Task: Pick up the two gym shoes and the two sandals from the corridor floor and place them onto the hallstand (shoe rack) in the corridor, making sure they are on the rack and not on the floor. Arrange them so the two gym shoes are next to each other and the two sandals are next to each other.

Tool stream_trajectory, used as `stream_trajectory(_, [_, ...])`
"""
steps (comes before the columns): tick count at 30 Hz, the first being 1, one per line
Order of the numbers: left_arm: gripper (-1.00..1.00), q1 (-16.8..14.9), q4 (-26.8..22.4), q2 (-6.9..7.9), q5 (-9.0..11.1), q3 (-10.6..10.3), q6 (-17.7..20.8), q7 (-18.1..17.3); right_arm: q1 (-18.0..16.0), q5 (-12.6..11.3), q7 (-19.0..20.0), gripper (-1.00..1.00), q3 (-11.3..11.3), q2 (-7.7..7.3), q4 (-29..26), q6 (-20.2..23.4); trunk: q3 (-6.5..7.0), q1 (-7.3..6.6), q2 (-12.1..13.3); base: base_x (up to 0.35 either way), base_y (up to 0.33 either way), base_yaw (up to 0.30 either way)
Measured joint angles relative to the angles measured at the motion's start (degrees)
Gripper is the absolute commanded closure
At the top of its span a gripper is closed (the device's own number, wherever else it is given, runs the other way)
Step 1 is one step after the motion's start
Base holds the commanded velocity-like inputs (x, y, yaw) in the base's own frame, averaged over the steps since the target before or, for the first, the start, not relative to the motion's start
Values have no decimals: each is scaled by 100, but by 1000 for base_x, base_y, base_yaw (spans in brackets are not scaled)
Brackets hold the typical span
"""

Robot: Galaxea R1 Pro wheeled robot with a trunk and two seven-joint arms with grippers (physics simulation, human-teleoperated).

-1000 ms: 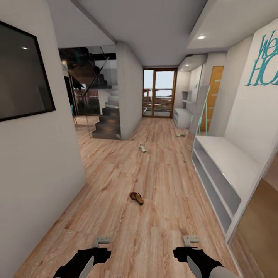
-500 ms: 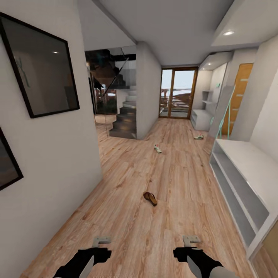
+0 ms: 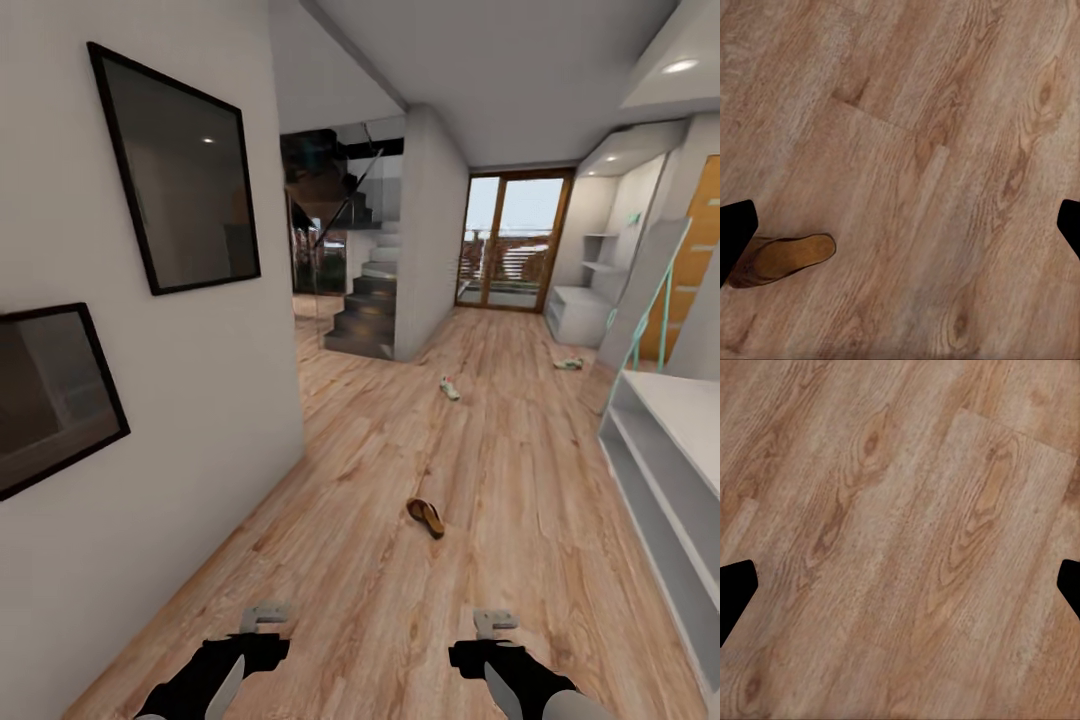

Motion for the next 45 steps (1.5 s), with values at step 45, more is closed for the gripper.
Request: stream_trajectory(45, [-100, 0, -3, 0, 0, 2, 0, 0, 0, 0, 0, -100, 9, 24, 0, -2, -808, 988, -1805, 0, 0, 289])
